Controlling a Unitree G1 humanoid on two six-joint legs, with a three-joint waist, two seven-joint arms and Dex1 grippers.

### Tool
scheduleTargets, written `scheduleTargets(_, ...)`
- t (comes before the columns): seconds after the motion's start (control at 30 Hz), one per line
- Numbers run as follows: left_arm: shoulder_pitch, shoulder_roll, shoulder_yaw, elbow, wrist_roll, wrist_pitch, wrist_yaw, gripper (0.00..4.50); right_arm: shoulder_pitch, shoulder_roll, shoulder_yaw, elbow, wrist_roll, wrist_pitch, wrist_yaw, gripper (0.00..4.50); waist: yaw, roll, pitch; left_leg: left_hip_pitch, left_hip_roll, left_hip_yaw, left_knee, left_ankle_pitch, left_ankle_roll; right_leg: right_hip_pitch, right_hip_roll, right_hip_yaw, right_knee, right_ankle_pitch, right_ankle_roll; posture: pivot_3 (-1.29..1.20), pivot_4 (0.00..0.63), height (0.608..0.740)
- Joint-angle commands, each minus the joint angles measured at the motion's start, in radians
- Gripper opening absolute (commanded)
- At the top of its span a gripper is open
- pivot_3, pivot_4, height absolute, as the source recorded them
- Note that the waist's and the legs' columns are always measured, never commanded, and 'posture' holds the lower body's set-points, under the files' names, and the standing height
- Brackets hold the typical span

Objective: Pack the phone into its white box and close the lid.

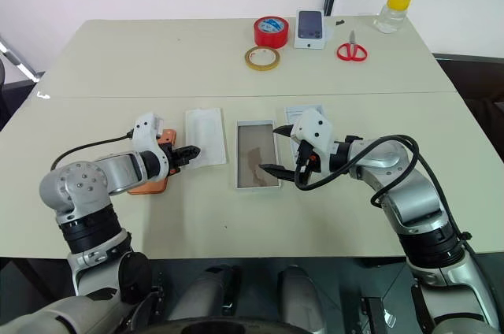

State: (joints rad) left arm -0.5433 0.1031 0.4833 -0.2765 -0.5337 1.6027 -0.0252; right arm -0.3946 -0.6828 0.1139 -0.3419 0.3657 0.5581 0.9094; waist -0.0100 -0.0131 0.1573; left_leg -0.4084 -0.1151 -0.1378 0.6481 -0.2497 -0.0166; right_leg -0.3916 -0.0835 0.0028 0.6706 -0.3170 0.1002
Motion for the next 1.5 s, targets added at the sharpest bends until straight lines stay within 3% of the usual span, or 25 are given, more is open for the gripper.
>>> scheduleTargets(0.03,0.005,0.008,-0.005,-0.007,0.016,-0.020,-0.016,0.09,-0.007,0.004,-0.007,-0.038,0.007,-0.008,-0.003,4.50,0.000,0.000,0.000,0.000,0.000,0.000,0.000,0.000,0.000,0.000,0.000,0.000,0.000,0.000,0.000,0.00,0.150,0.740)
scheduleTargets(0.37,-0.022,-0.012,0.102,-0.006,0.012,-0.087,-0.033,0.09,0.004,-0.040,0.058,-0.088,-0.021,0.000,0.039,4.50,-0.001,0.000,0.000,0.000,0.000,0.000,0.000,0.000,0.000,0.000,0.000,0.000,0.000,0.000,0.000,0.00,0.150,0.740)
scheduleTargets(0.67,-0.051,0.011,0.167,-0.042,-0.027,-0.097,-0.074,0.09,-0.046,-0.009,0.293,-0.007,-0.168,0.033,0.049,4.50,-0.003,-0.001,0.000,0.000,0.000,0.000,0.000,0.000,0.000,0.000,0.000,0.000,0.000,0.000,0.000,0.00,0.150,0.740)
scheduleTargets(0.77,-0.040,0.015,0.160,-0.052,-0.027,-0.092,-0.074,0.00,-0.066,-0.009,0.345,0.039,-0.223,0.029,0.060,3.58,0.000,-0.001,0.000,0.000,0.000,0.000,0.000,0.000,-0.001,0.000,0.000,0.000,0.000,0.000,0.000,0.00,0.150,0.740)
scheduleTargets(1.0,-0.031,0.017,0.170,-0.071,-0.035,-0.083,-0.076,0.00,-0.096,0.016,0.351,0.037,-0.248,0.028,0.072,0.10,-0.001,-0.001,0.001,0.000,0.001,0.000,0.000,0.000,-0.001,-0.001,0.001,0.000,0.000,0.000,0.000,0.00,0.150,0.740)
scheduleTargets(1.17,-0.047,0.019,0.182,-0.062,-0.042,-0.102,-0.073,0.00,-0.150,0.067,0.384,0.068,-0.297,0.012,0.062,0.04,-0.004,-0.001,0.001,0.000,0.001,0.000,0.000,0.000,-0.001,-0.001,0.001,0.000,0.000,0.000,0.000,0.00,0.150,0.740)
scheduleTargets(1.5,-0.095,0.014,0.172,-0.032,-0.044,-0.111,-0.064,0.00,-0.304,0.243,0.450,0.317,-0.410,-0.103,0.030,0.04,-0.004,-0.001,0.001,0.000,0.001,0.000,0.000,0.001,-0.002,-0.002,0.001,0.000,0.000,0.001,-0.001,0.00,0.150,0.740)
